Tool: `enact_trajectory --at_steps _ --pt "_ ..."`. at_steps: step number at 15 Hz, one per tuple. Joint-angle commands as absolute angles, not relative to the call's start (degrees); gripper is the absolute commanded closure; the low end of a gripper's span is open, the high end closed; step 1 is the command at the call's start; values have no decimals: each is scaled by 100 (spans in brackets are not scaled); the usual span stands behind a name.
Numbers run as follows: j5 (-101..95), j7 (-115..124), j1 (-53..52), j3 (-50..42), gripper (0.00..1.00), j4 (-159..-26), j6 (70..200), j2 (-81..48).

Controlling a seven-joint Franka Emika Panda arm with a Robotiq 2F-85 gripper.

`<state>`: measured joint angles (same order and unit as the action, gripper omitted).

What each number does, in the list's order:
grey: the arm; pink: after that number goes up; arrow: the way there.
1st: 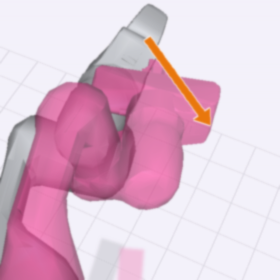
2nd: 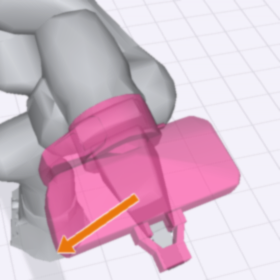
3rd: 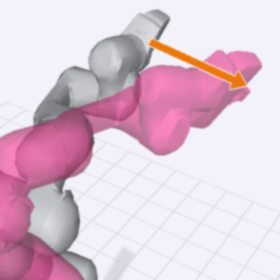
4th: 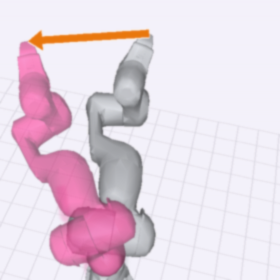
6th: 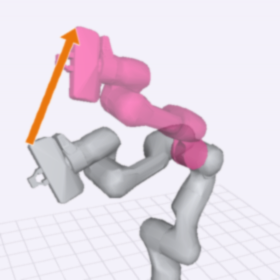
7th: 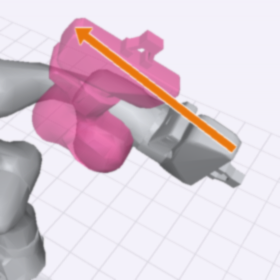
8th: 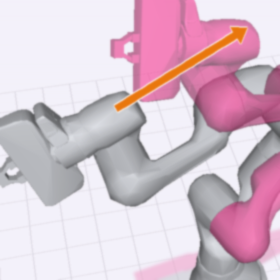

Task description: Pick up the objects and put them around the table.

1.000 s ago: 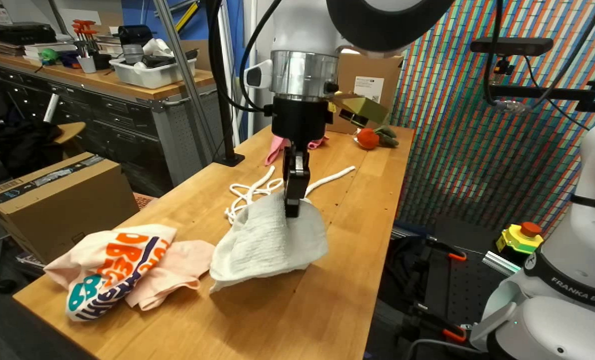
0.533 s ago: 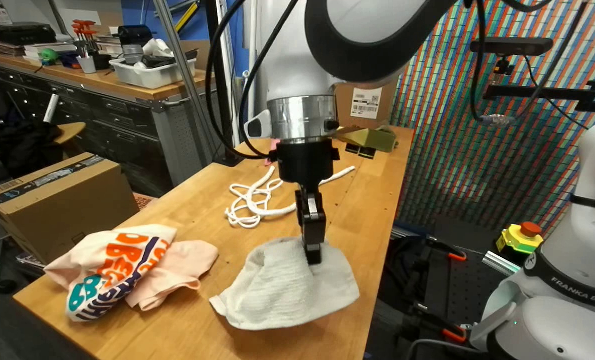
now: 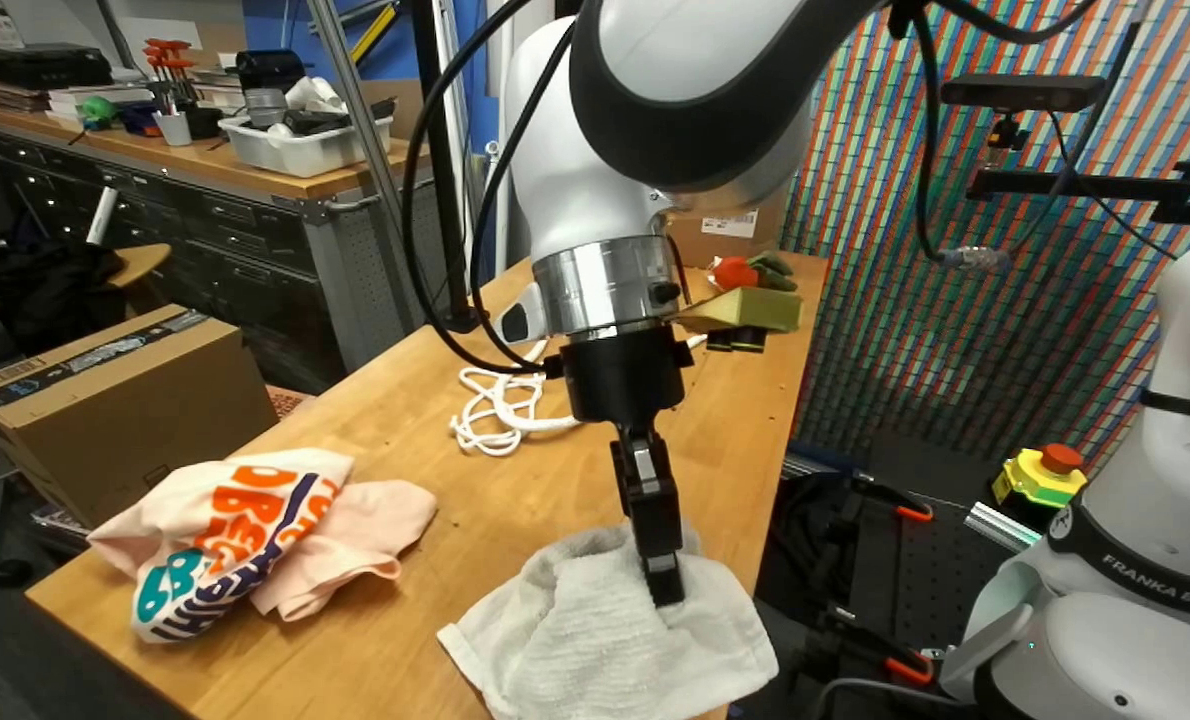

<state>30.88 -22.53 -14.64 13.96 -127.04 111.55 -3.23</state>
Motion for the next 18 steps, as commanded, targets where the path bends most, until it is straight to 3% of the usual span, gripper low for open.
enact_trajectory --at_steps 1,5,7,15,18 --pt "3519 -2151 -1421 1447 93 -12531 11005 -445" --pt "3719 -1976 -1436 1448 93 -12568 11259 -504" --pt "3682 -1874 -1440 1447 63 -12582 11359 -511" --pt "2939 -1364 -1456 1411 4 -12576 11962 -501" --pt "1788 -1127 -1439 1351 0 -12677 12458 -521"
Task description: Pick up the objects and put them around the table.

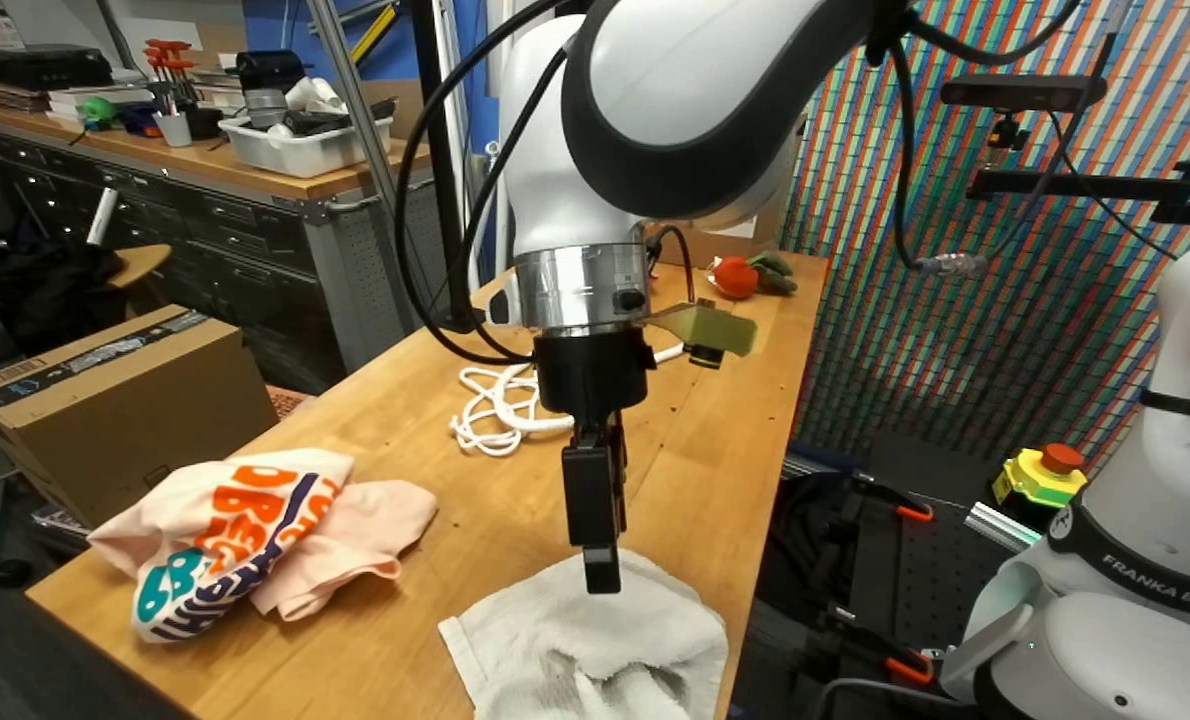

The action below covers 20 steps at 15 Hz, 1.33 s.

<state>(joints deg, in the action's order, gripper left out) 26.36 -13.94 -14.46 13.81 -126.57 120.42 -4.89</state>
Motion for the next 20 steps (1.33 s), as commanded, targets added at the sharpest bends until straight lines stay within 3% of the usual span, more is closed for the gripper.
enact_trajectory --at_steps 1,12,20 --pt "1397 -1104 -1420 1321 0 -12729 12599 -532" --pt "-3219 667 -1362 651 0 -13439 14969 -813" --pt "-4828 2145 -1373 265 0 -13317 15360 -1013"
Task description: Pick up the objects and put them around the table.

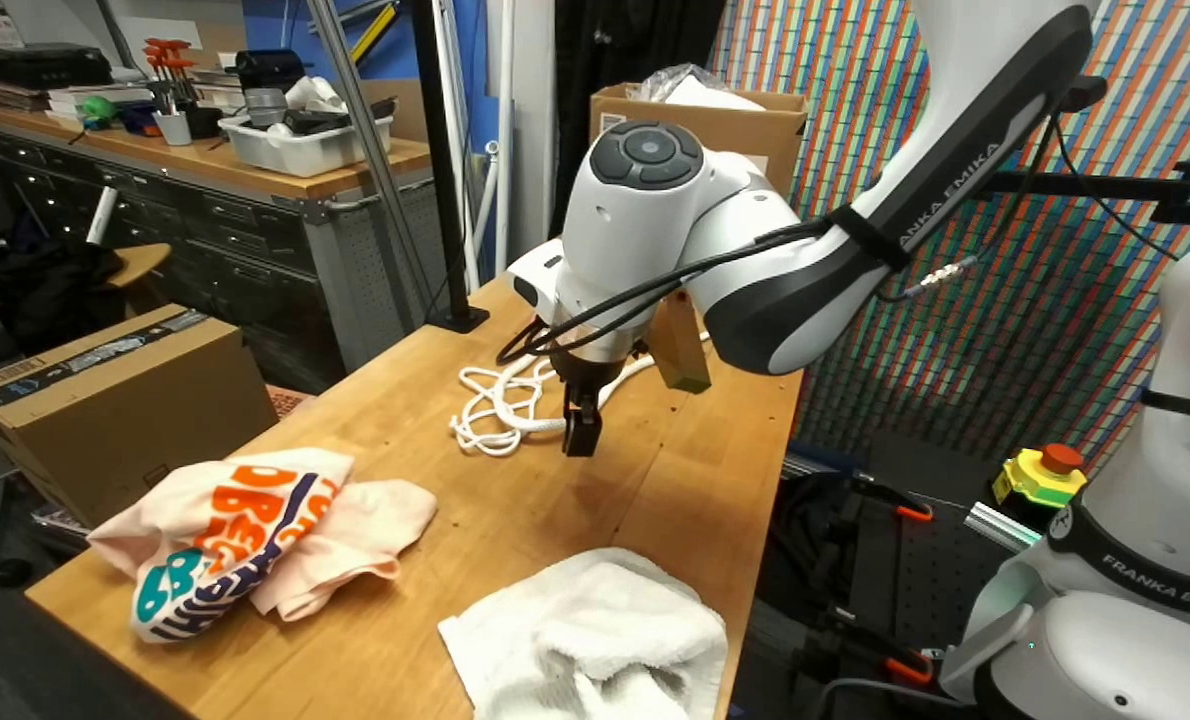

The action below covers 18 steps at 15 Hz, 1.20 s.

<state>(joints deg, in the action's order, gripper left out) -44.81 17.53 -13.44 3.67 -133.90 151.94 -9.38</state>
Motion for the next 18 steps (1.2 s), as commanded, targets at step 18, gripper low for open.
enact_trajectory --at_steps 18 --pt "-4743 2571 -1298 205 0 -12756 15317 -1601"
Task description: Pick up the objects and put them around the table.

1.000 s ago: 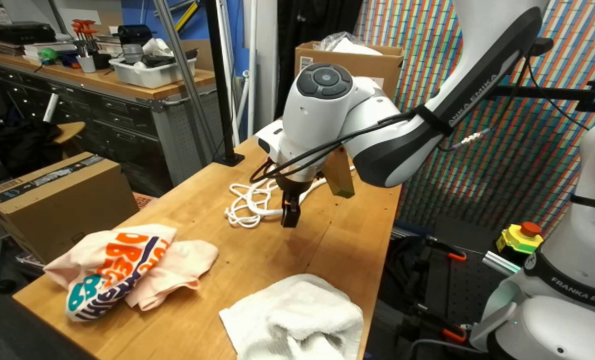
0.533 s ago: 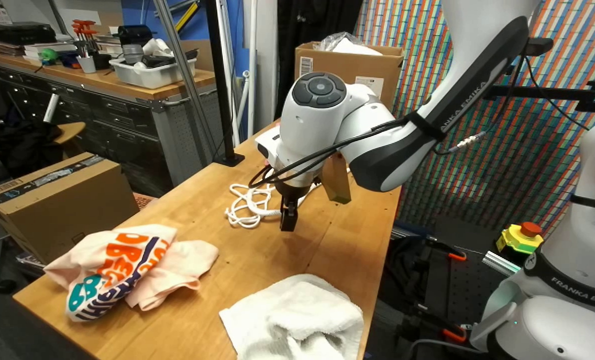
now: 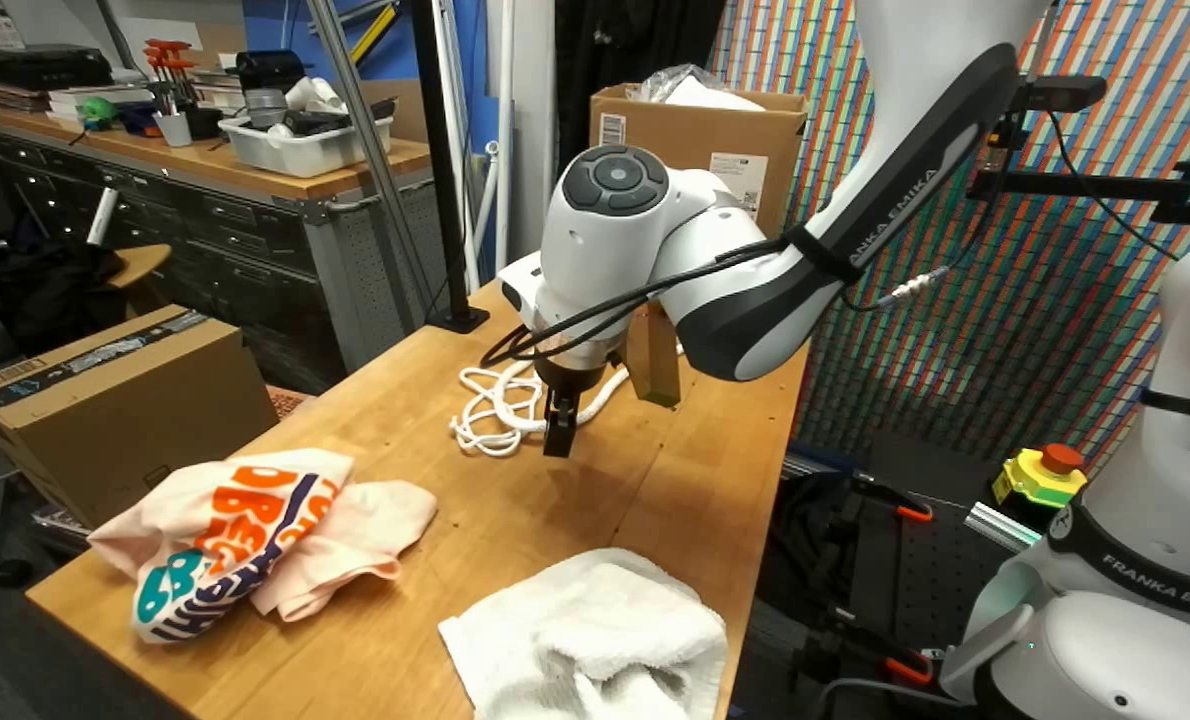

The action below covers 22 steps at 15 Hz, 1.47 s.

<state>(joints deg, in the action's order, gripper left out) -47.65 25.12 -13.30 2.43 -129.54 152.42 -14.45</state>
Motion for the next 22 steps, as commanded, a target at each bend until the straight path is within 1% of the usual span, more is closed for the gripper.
enact_trajectory --at_steps 1,11,12,13,14,15,17,20,21,22 --pt "-4751 2574 -1284 196 0 -12728 15309 -1642" --pt "-4782 2649 -1229 95 0 -12524 15251 -1910" --pt "-4770 2639 -1221 88 16 -12506 15241 -1921" --pt "-4759 2628 -1210 80 26 -12492 15236 -1934" --pt "-4694 2577 -1231 44 32 -12485 15234 -1935" --pt "-4650 2540 -1211 47 42 -12481 15226 -1940" --pt "-4576 2493 -1187 44 56 -12480 15217 -1950" --pt "-4397 2393 -1157 60 81 -12498 15173 -1929" --pt "-4300 2328 -1141 77 87 -12510 15150 -1916" --pt "-4180 2255 -1128 95 91 -12537 15077 -1871"
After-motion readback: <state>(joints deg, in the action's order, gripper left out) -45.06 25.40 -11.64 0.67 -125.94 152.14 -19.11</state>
